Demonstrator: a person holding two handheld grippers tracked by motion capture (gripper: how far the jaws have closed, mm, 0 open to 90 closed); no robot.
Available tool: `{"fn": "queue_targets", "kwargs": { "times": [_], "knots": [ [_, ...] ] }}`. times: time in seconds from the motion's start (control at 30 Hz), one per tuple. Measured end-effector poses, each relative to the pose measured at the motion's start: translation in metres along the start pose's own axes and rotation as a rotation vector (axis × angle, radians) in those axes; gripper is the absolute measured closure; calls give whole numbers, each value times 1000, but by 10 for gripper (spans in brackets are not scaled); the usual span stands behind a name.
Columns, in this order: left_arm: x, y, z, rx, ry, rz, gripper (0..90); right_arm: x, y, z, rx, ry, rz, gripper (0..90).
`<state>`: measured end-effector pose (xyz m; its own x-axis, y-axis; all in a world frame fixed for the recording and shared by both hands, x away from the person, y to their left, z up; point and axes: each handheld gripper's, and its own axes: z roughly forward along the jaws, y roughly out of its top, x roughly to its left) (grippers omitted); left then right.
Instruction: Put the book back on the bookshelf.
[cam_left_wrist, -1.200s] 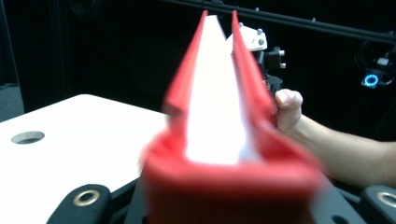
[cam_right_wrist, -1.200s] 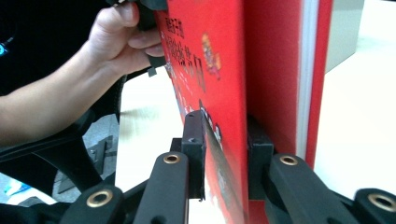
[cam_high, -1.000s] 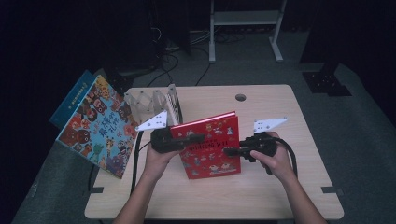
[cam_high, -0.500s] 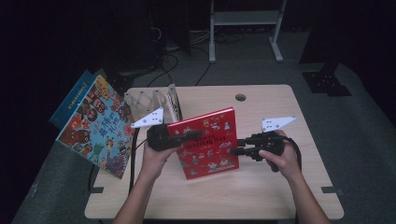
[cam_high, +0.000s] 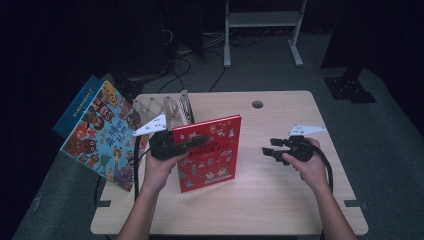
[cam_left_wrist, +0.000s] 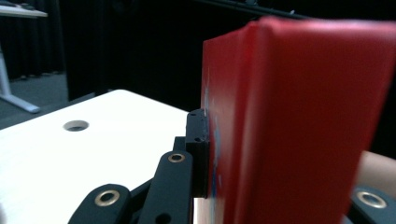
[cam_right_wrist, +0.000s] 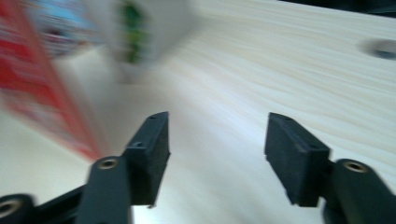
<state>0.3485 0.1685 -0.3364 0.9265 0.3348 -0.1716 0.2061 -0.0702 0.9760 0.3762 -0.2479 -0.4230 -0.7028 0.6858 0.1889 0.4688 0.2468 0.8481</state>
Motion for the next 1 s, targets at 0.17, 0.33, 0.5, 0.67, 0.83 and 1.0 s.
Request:
{"fn": "queue_targets", "kwargs": {
  "times": [0.17, 0.33, 0.5, 0.67, 0.83, 1.0],
  "knots": [
    [0, 2, -8, 20, 44, 6, 794, -21, -15, 6, 73, -227, -9, 279],
    [0, 5, -18, 17, 71, 5, 794, -38, -28, 11, 116, -301, 50, 262],
    [-3, 9, -33, 5, 109, 3, 794, -50, -37, 14, 139, -384, 72, 268],
    [-4, 12, -50, 1, 160, 1, 794, -55, -42, 16, 150, -418, 83, 233],
    [-5, 15, -67, -10, 192, -1, 794, -61, -47, 18, 163, -420, 99, 204],
    [-5, 16, -82, -14, 219, -4, 794, -63, -49, 19, 166, -432, 99, 155]
  ]
}}
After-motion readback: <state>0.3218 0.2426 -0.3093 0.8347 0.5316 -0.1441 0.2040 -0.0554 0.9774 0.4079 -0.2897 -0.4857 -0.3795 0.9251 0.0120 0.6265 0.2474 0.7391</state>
